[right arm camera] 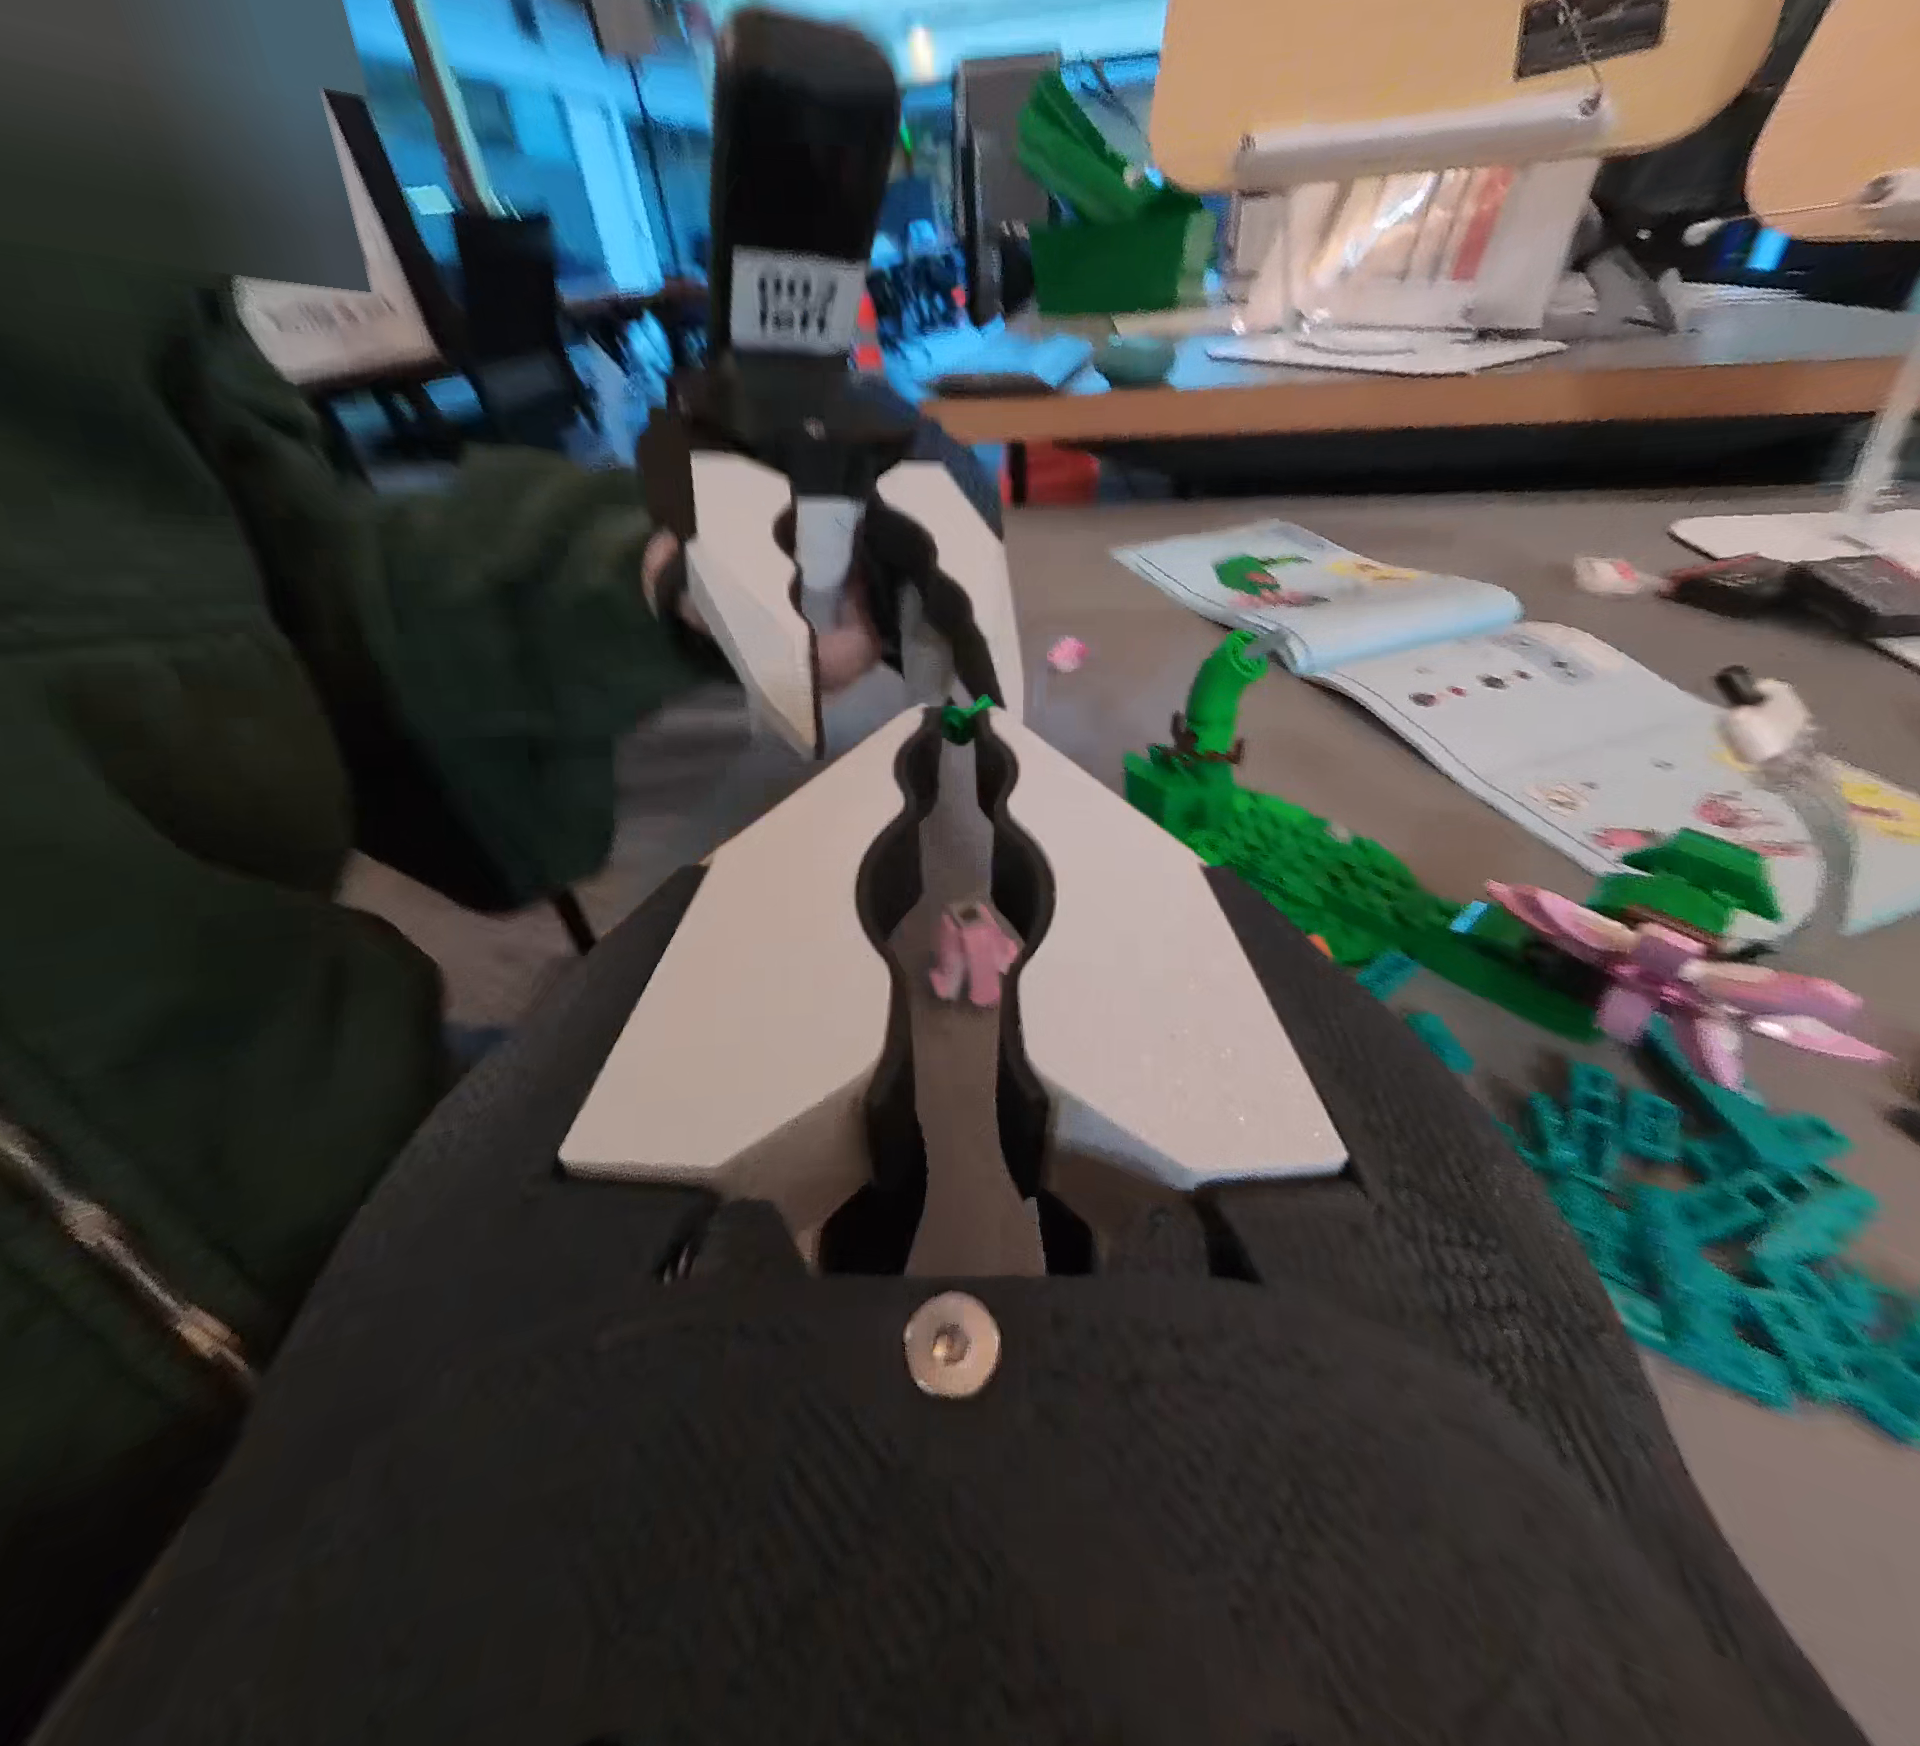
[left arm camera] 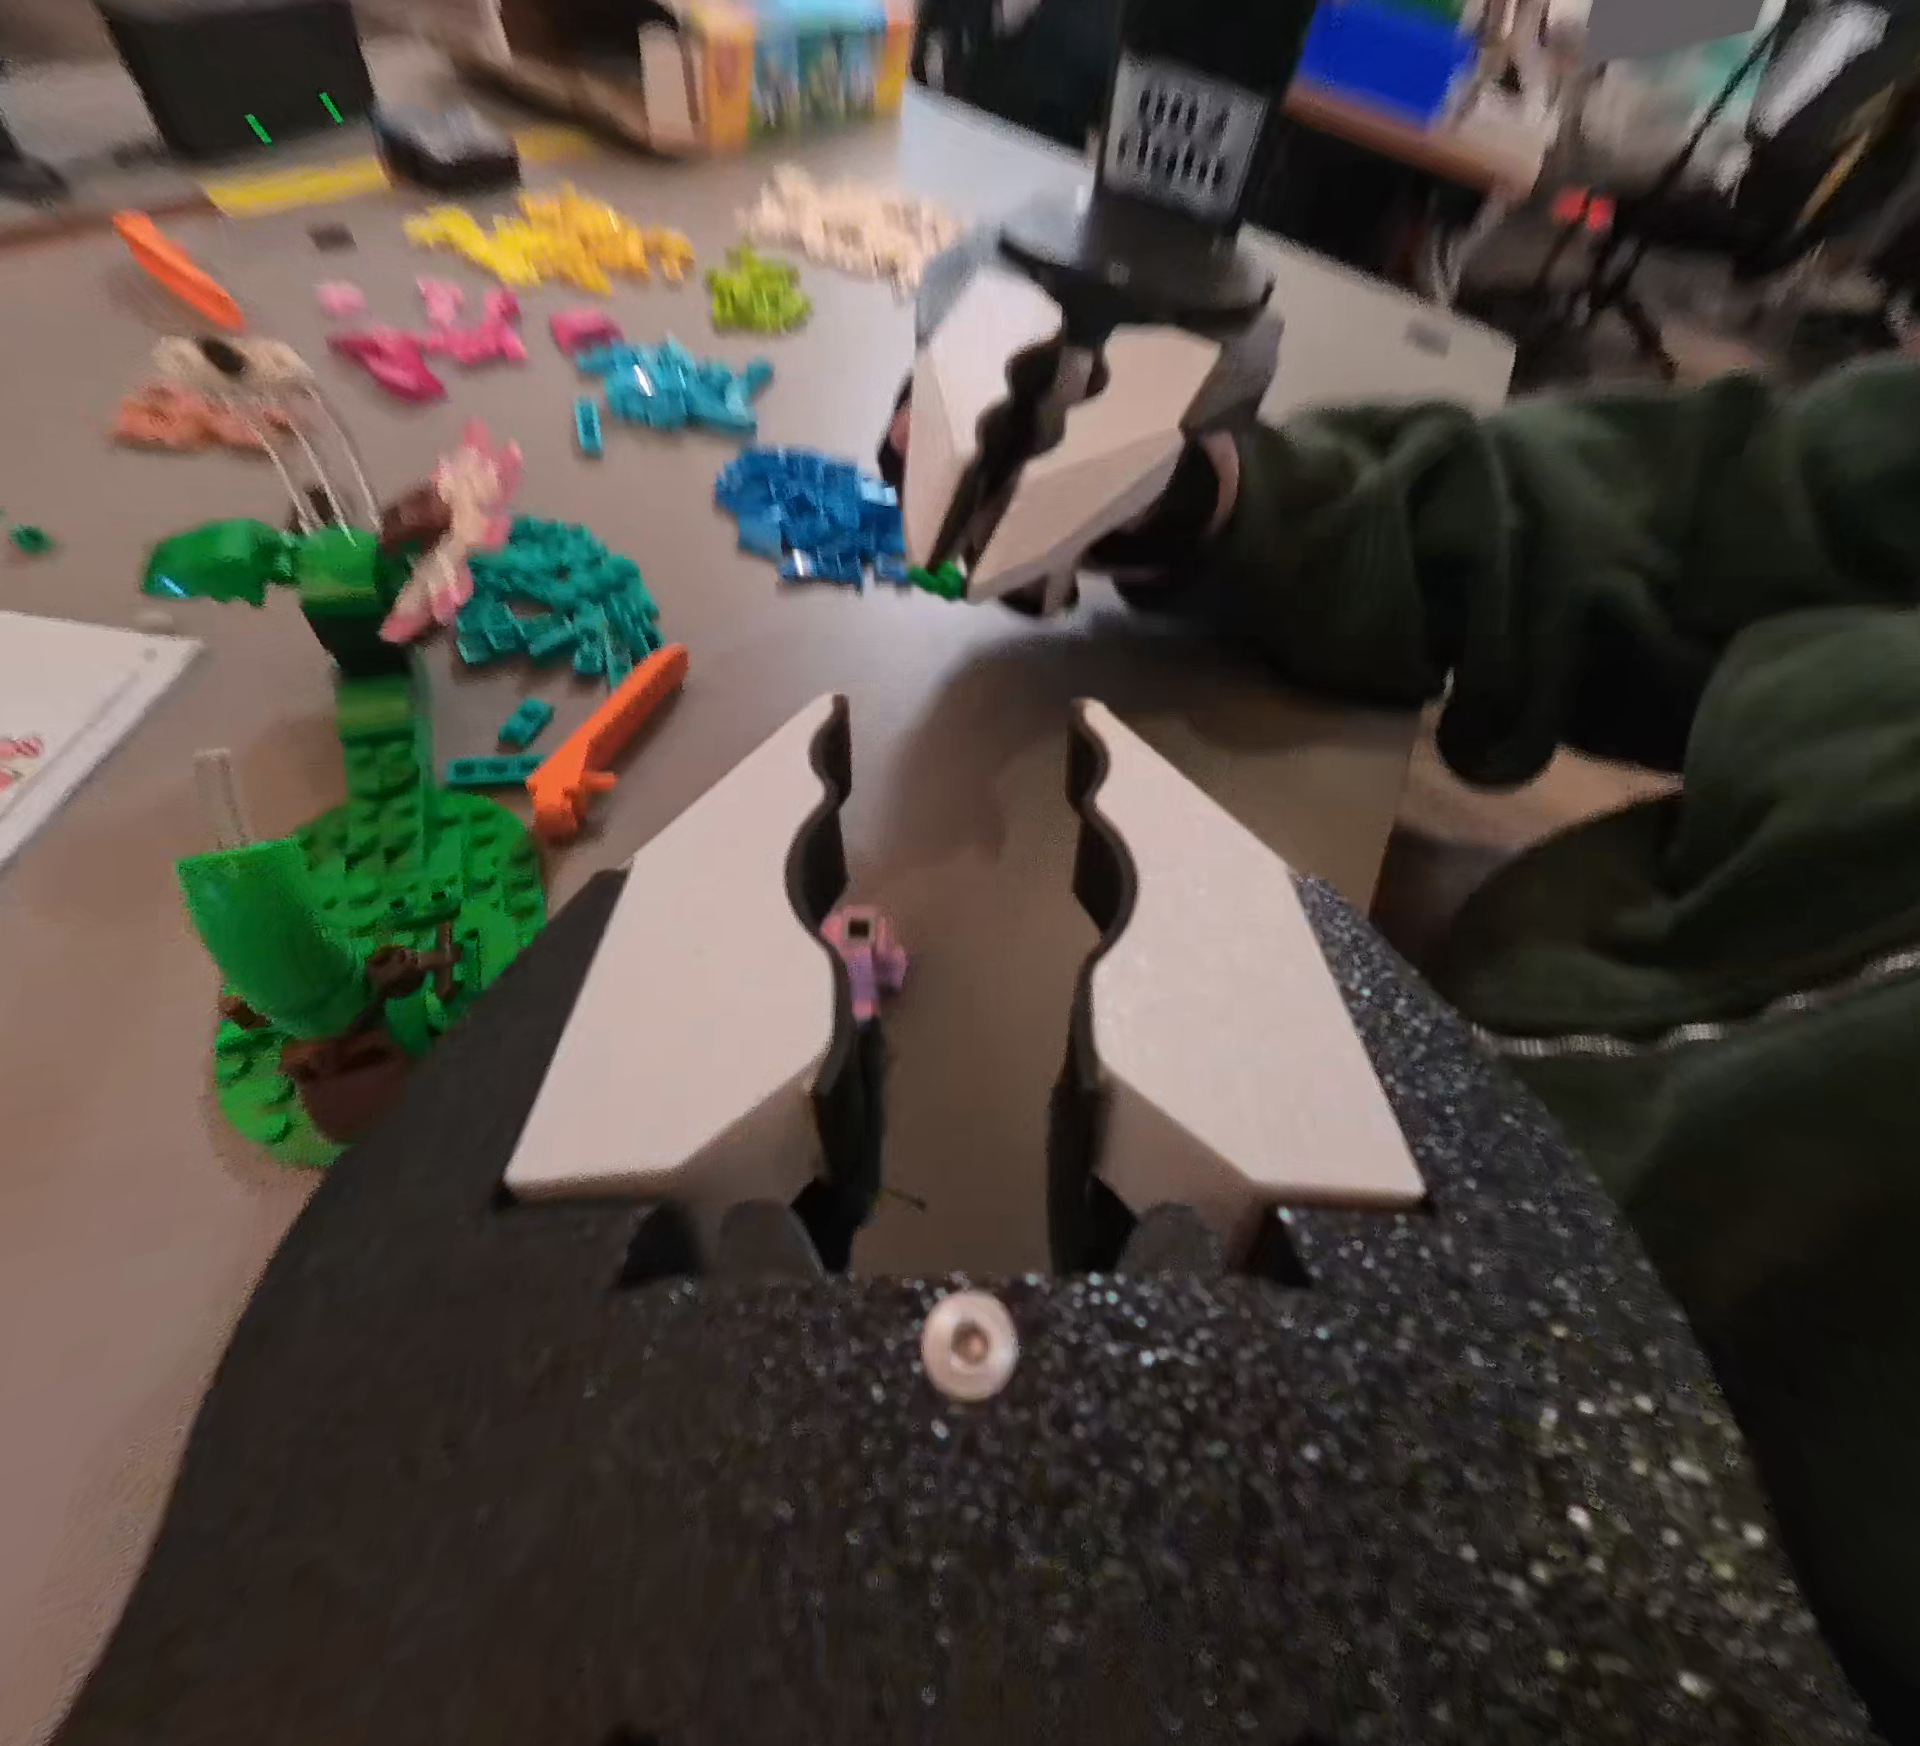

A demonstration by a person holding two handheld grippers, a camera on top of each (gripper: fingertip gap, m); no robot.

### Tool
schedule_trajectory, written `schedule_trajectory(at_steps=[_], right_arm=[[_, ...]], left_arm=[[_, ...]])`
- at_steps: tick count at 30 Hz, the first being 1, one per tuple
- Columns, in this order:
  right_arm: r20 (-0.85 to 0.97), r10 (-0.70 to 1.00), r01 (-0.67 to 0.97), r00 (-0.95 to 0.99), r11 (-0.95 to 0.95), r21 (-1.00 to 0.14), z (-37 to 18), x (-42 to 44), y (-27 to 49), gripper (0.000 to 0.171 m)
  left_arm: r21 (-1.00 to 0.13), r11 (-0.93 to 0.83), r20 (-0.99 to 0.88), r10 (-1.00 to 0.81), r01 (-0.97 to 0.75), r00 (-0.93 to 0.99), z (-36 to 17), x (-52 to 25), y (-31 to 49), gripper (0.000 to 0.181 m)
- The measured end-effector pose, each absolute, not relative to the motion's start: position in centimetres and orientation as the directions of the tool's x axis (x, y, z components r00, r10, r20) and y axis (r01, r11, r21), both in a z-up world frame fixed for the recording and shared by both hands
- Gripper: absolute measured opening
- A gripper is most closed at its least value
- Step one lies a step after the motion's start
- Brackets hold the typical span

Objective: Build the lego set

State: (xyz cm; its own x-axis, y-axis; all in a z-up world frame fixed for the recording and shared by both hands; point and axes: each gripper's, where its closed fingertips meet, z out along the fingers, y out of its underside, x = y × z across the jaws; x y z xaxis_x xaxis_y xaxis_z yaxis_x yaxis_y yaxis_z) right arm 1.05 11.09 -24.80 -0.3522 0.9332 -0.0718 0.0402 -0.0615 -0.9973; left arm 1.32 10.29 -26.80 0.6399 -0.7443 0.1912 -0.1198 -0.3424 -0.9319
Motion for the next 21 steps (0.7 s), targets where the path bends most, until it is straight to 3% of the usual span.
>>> schedule_trajectory(at_steps=[3,6,9,21], right_arm=[[-0.171,0.896,-0.013,-0.409,-0.193,-0.981,-23.7,1.4,10.7,0.004],[0.011,0.931,-0.06,-0.364,-0.012,-0.998,-23.8,1.6,10.5,0.005],[0.219,0.926,-0.117,-0.306,0.192,-0.974,-23.5,1.9,9.8,0.004],[0.32,0.887,-0.104,-0.332,0.303,-0.947,-24.1,2.0,8.7,0.004]], left_arm=[[-0.968,-0.25,0.199,-0.717,0.02,0.669,-25.2,1.8,10.2,0.024],[-0.911,-0.304,0.411,-0.699,0.277,0.585,-23.6,2.4,9.9,0.01],[-0.838,-0.378,0.536,-0.707,0.394,0.461,-23.2,2.9,9.6,0.008],[-0.806,-0.427,0.582,-0.7,0.41,0.415,-23.7,3.0,9.9,0.0]])
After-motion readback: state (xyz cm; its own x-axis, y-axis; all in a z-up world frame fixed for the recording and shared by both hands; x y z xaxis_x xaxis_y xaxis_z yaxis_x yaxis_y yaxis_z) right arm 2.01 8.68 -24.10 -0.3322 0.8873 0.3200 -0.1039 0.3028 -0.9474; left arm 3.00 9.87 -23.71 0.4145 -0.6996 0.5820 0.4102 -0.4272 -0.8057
